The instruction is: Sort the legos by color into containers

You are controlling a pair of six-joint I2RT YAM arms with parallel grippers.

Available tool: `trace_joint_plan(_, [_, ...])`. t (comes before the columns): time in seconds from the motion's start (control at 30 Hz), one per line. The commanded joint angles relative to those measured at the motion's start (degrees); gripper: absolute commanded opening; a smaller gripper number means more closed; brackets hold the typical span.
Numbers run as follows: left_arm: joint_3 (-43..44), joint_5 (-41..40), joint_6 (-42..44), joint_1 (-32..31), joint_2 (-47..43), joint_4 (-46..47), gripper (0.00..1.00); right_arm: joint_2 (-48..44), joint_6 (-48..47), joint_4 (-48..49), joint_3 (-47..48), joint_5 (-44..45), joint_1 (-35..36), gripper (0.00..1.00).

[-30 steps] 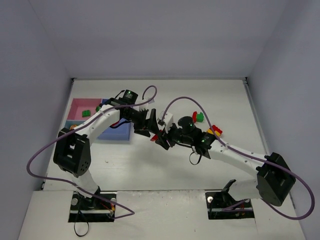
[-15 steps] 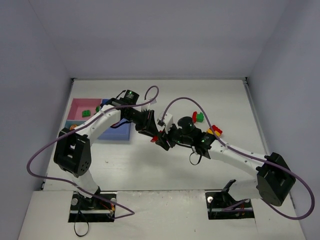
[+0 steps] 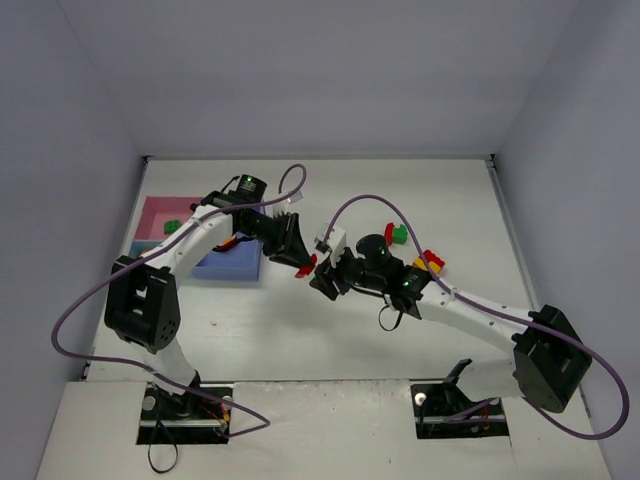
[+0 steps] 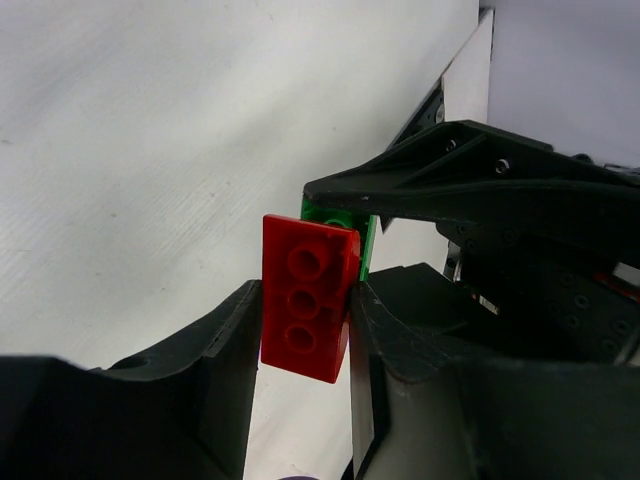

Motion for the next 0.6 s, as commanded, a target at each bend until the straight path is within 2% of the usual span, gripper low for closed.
trace_joint_plan(0.0, [3.4,0.92,2.07,3.84,-3.69,-0.24,0.0,-2.19,-1.11,0.91,-0.88,0.98,0.14,0.04])
trace_joint_plan(0.2, [3.22,1.81,2.51,8.32,-4.92,-0.77,0.0,-2.01,-1.2,0.73,-0.97,1.59,0.14,0.04])
trace_joint_plan(0.3, [3.48,-1.7,2.16,11.57,-5.62,-0.69,0.0,-1.66,-1.2,0.65,-0.54,1.77,0.14,0.04])
trace_joint_plan(0.43, [6.64,-19.6,2.5,15.62,-5.36,-3.92,0.02,-0.96,-0.85,0.29,0.43,1.6,0.14,0.04])
trace_joint_plan(0.47, [7.52,-27.73,2.51,16.06,-5.1,-4.29,0.04,-0.87,-0.76,0.29,0.61,1.68,0.14,0.04])
trace_joint_plan(0.53, [9.1,-37.42,3.03,16.68,-4.31,-4.29,0.04,-0.43,-0.5,0.21,1.05,1.33,0.14,0.04])
trace_joint_plan(0.57, [9.54,-40.18,3.12,16.76,-3.44,-4.2,0.06,-0.25,-0.41,0.29,1.14,1.33,0.05,0.04])
